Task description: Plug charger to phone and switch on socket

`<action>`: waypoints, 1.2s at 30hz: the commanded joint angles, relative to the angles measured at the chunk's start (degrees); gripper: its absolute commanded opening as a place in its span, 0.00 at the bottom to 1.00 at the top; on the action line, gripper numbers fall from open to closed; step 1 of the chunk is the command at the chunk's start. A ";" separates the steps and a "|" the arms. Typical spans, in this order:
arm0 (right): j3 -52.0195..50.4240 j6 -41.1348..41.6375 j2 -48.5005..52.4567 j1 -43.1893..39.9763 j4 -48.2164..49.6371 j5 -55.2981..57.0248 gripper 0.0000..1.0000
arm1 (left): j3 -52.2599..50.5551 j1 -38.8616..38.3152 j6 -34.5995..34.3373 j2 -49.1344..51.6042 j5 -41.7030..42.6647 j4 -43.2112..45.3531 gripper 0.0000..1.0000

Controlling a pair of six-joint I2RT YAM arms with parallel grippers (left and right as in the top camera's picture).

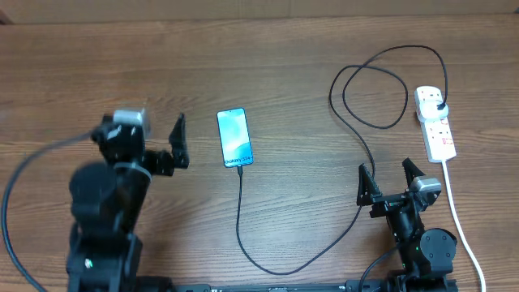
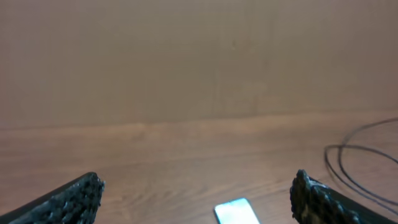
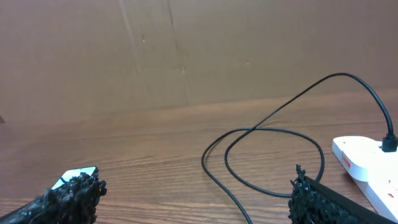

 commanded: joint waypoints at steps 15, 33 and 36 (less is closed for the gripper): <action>-0.61 -0.02 -0.57 0.26 0.31 0.57 1.00 | -35.26 2.67 11.67 -27.80 -2.93 22.27 1.00; -0.61 -0.02 -0.57 0.26 0.31 0.57 1.00 | -40.79 3.30 12.33 -38.25 -6.40 7.26 1.00; -0.61 -0.02 -0.57 0.26 0.31 0.57 1.00 | -40.79 3.30 12.35 -38.25 -6.36 7.32 1.00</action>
